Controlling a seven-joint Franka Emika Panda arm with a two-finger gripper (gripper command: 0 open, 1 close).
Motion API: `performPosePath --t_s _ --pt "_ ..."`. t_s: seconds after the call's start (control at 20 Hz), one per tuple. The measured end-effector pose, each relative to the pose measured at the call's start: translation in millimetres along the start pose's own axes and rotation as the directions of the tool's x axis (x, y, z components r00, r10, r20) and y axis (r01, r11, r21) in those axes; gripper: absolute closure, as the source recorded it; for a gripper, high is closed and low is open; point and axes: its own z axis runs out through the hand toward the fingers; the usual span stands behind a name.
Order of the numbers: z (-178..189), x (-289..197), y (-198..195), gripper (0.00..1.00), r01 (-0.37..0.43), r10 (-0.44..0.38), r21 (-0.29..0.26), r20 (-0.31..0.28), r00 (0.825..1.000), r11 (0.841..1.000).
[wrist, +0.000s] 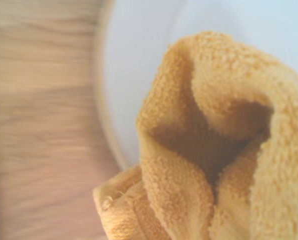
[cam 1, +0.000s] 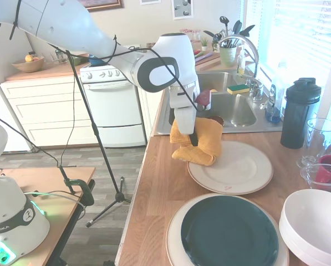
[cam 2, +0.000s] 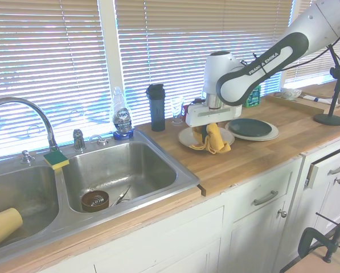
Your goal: Wipe the white plate in clockwise motion
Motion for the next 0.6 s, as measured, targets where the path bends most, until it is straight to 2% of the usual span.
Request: performPosePath --t_s 0.6 --pt "-10 -6 -95 1.00 -0.001 0.001 0.060 -0.010 1.000 0.998"
